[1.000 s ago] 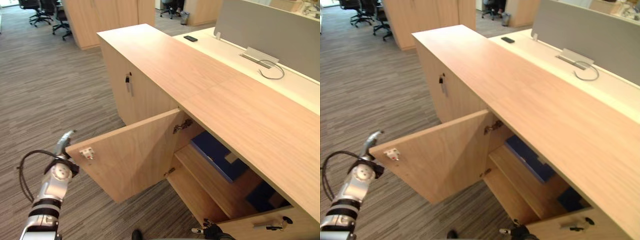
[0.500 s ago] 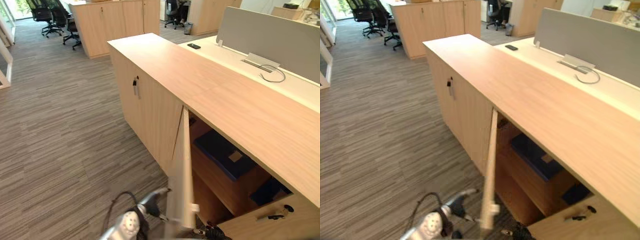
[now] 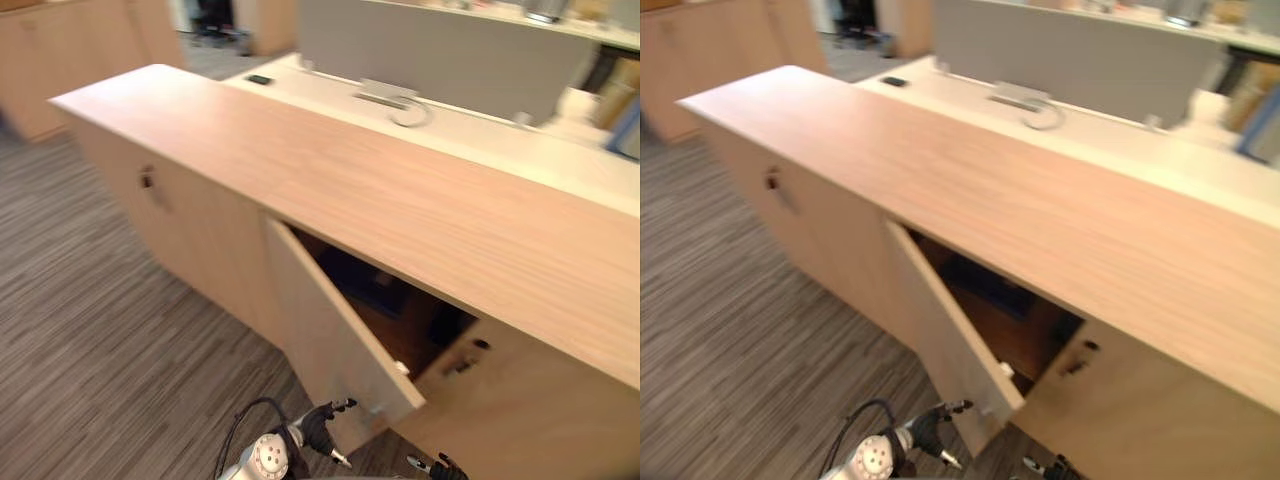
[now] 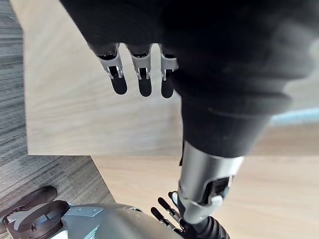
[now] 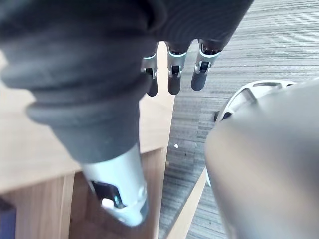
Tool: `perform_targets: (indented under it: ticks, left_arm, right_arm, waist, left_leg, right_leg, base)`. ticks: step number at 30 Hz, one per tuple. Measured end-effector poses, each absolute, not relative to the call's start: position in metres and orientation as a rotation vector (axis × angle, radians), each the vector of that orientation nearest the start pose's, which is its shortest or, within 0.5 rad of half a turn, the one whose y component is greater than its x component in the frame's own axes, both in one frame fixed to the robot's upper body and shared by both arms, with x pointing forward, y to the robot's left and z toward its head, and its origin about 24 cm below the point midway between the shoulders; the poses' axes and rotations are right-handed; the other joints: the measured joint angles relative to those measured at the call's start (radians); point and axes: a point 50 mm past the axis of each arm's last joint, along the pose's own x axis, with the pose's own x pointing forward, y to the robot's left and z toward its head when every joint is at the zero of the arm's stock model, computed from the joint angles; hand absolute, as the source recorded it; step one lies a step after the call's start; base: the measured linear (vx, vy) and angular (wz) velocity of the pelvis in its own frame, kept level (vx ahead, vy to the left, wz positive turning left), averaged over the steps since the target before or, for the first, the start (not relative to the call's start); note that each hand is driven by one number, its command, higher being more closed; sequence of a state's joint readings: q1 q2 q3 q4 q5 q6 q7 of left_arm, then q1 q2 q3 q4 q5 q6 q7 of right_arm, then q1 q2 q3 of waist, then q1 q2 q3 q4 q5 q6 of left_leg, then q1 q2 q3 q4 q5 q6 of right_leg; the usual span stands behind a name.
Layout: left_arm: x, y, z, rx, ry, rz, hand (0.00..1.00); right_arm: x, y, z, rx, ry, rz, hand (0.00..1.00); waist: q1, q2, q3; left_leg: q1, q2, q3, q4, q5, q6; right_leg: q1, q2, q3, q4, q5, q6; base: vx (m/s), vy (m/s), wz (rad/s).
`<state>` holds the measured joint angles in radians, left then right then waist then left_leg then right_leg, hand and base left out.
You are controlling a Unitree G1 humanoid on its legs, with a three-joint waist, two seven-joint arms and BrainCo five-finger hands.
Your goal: Walk over to the cabinet, pick up the folder, carry it to the office cabinet, place the folder inside the office cabinet, then close the office cabinet door
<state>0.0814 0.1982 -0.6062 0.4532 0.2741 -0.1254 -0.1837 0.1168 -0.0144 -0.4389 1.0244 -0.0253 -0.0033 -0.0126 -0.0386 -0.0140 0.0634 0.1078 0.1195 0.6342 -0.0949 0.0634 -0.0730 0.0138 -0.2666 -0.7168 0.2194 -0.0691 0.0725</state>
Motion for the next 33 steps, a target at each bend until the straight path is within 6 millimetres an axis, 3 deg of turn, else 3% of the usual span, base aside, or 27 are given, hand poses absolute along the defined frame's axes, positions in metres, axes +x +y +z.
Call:
perform_targets:
  ticks: [2,7,11,13,15,18,19,21,23,24,25,26,28,30,33]
  left_arm:
    - [0.165,0.073,-0.082,0.496,0.428,-0.828,0.00]
    - [0.162,0.063,-0.082,0.457,0.430,-0.840,0.00]
    - [0.164,0.066,-0.086,0.456,0.452,-0.828,0.00]
    - [0.162,0.068,-0.095,0.464,0.498,-0.824,0.00]
    - [0.162,0.067,-0.101,0.459,0.534,-0.814,0.00]
    - [0.166,0.071,-0.105,0.414,0.568,-0.718,0.00]
    - [0.166,0.075,-0.107,0.400,0.587,-0.679,0.00]
    - [0.163,0.081,-0.111,0.360,0.615,-0.615,0.00]
    - [0.158,0.102,-0.116,0.263,0.669,-0.450,0.00]
    - [0.156,0.108,-0.118,0.247,0.684,-0.407,0.00]
    - [0.150,0.120,-0.124,0.220,0.729,-0.330,0.00]
    - [0.141,0.130,-0.132,0.204,0.787,-0.259,0.00]
    - [0.129,0.145,-0.139,0.219,0.844,-0.178,0.00]
    - [0.118,0.157,-0.143,0.221,0.881,-0.099,0.00]
    - [0.107,0.177,-0.147,0.197,0.927,0.030,0.00]
  right_arm:
    - [0.052,-0.215,-0.166,0.172,1.171,-0.475,0.00]
    - [0.035,-0.218,-0.170,0.231,1.223,-0.556,0.00]
    - [0.034,-0.219,-0.170,0.235,1.232,-0.559,0.00]
    - [0.034,-0.222,-0.170,0.236,1.238,-0.564,0.00]
    - [0.033,-0.222,-0.171,0.257,1.240,-0.578,0.00]
    - [0.034,-0.226,-0.170,0.247,1.239,-0.585,0.00]
    - [0.038,-0.227,-0.169,0.242,1.229,-0.582,0.00]
    - [0.043,-0.231,-0.168,0.218,1.219,-0.575,0.00]
    - [0.064,-0.232,-0.166,0.199,1.185,-0.537,0.00]
    - [0.068,-0.230,-0.165,0.194,1.177,-0.522,0.00]
    - [0.076,-0.227,-0.165,0.179,1.163,-0.491,0.00]
    - [0.085,-0.222,-0.164,0.179,1.141,-0.469,0.00]
    - [0.087,-0.213,-0.164,0.171,1.131,-0.428,0.00]
    - [0.089,-0.206,-0.164,0.178,1.116,-0.414,0.00]
    - [0.085,-0.199,-0.165,0.165,1.121,-0.383,0.00]
  waist:
    - [-0.008,0.009,-0.007]
    - [-0.045,0.020,-0.021]
    - [-0.054,0.034,-0.056]
    - [-0.057,0.049,-0.059]
    - [-0.065,0.055,-0.061]
    - [-0.069,0.075,-0.066]
    - [-0.058,0.069,-0.060]
    - [-0.035,0.068,-0.055]
    - [-0.011,0.065,-0.030]
    - [-0.004,0.067,-0.025]
    - [0.004,0.084,-0.020]
    - [0.021,0.092,-0.009]
    - [0.019,0.074,-0.014]
    - [0.019,0.062,-0.012]
    - [0.031,0.045,-0.029]
  left_leg:
    - [0.019,0.019,0.035,0.001,0.009,-0.009]
    - [0.008,0.049,0.040,0.017,0.006,-0.025]
    - [-0.095,0.123,0.030,0.222,-0.092,-0.027]
    - [-0.122,0.168,0.006,0.339,-0.143,0.010]
    - [-0.155,0.202,-0.035,0.457,-0.157,0.035]
    - [-0.258,0.237,-0.268,0.688,-0.139,0.051]
    - [-0.289,0.227,-0.337,0.762,-0.147,0.037]
    - [-0.287,0.136,-0.428,0.766,-0.250,0.022]
    - [-0.303,-0.023,-0.576,0.691,-0.329,0.022]
    - [-0.301,-0.055,-0.610,0.641,-0.329,0.021]
    - [-0.285,-0.090,-0.680,0.485,-0.300,0.009]
    - [-0.249,-0.097,-0.681,0.434,-0.204,0.019]
    - [-0.225,-0.118,-0.663,0.413,-0.202,0.016]
    - [-0.198,-0.140,-0.638,0.367,-0.190,0.043]
    - [-0.142,-0.143,-0.612,0.275,-0.159,0.051]
  right_leg:
    - [-0.014,0.023,0.034,0.009,-0.013,-0.011]
    - [-0.031,0.057,0.042,-0.007,-0.026,-0.018]
    - [-0.068,0.081,0.060,-0.020,-0.037,-0.033]
    - [-0.071,0.098,0.097,-0.023,-0.045,-0.034]
    - [-0.070,0.105,0.126,-0.022,-0.053,-0.035]
    - [-0.048,0.132,0.179,-0.038,-0.058,-0.044]
    - [-0.040,0.129,0.214,-0.039,-0.059,-0.050]
    - [-0.026,0.108,0.279,-0.039,-0.064,-0.057]
    - [-0.009,0.077,0.361,-0.035,-0.067,-0.061]
    - [-0.008,0.073,0.382,-0.032,-0.066,-0.059]
    - [-0.007,0.083,0.424,-0.025,-0.060,-0.035]
    - [0.004,0.091,0.467,-0.028,-0.063,0.005]
    - [0.027,0.078,0.476,-0.067,-0.048,0.001]
    - [0.046,0.053,0.476,-0.100,-0.030,0.009]
    - [0.062,0.050,0.476,-0.141,-0.008,0.027]
  base:
    - [-0.05,-0.084,-0.48]
    - [0.01,-0.051,-0.12]
    - [0.06,-0.107,-0.18]
    - [0.12,-0.132,-0.54]
    - [0.10,-0.113,-0.47]
    - [0.12,-0.125,-0.56]
    - [0.17,0.034,-0.77]
    - [0.15,0.121,-0.86]
    - [0.09,0.228,-0.97]
    - [0.09,0.274,-1.07]
    - [0.09,0.269,-1.13]
    - [0.14,0.290,-1.06]
    - [0.14,0.193,-0.38]
    - [0.11,0.131,-0.09]
    - [0.05,0.024,-0.23]
